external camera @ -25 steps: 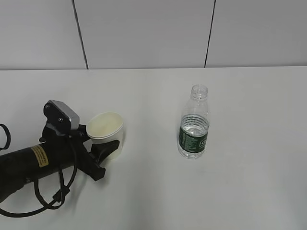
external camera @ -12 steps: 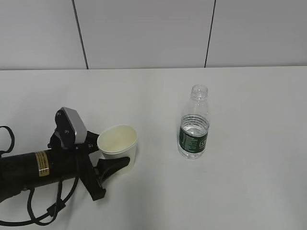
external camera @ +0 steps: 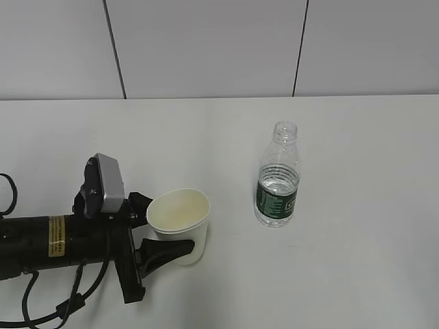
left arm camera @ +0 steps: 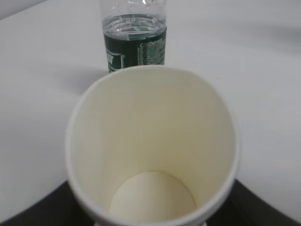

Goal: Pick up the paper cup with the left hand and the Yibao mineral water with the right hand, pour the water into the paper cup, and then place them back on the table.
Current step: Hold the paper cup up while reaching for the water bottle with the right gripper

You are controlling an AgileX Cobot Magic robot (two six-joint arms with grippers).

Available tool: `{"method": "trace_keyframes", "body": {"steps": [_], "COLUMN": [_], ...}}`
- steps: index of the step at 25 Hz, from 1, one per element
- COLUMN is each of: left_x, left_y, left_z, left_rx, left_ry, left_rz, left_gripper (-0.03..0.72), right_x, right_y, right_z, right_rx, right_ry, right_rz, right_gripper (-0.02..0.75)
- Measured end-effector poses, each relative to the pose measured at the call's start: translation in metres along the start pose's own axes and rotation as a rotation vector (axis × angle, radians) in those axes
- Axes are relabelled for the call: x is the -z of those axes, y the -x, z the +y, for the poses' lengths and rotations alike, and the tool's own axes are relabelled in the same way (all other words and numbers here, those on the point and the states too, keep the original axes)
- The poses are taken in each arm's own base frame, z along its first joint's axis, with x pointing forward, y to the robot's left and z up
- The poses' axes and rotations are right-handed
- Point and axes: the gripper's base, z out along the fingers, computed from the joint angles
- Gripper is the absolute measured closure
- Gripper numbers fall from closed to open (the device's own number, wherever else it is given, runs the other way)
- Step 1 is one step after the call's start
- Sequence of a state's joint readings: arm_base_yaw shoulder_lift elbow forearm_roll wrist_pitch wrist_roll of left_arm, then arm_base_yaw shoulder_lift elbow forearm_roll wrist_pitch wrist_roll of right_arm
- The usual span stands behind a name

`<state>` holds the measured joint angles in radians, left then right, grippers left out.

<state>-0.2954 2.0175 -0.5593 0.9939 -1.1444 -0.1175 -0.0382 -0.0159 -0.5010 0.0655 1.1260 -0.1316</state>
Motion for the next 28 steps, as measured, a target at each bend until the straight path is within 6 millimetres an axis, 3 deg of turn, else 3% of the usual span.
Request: {"method": "trace_keyframes", "body": {"steps": [5, 11, 17, 28], "left_x": [0.001, 0.001, 0.001, 0.0], "left_y": [0.001, 0.0, 0.0, 0.002], "left_z": [-0.004, -0.011, -0.012, -0.01], "left_rx": [0.031, 0.035, 0.03, 0.01], "left_ry": [-0.05, -0.125, -0.137, -0.146], "left_rz": [0.004, 0.018, 0.02, 0.014], "left_gripper": [0.256, 0.256, 0.256, 0.256], "right_x": [0.001, 0.0, -0.02, -0.067], "right_y": [0.003, 0.022, 0.026, 0.052], "right_z": [0.0, -0.003, -0.002, -0.004], "right_rx": [0.0, -0.003, -0.04, 0.103], "right_ry": [-0.003, -0.031, 0.005, 0.038], "right_rz": [-0.024, -0.258, -0.279, -0.167], "right_gripper": [0.146, 0.146, 0.146, 0.146]}}
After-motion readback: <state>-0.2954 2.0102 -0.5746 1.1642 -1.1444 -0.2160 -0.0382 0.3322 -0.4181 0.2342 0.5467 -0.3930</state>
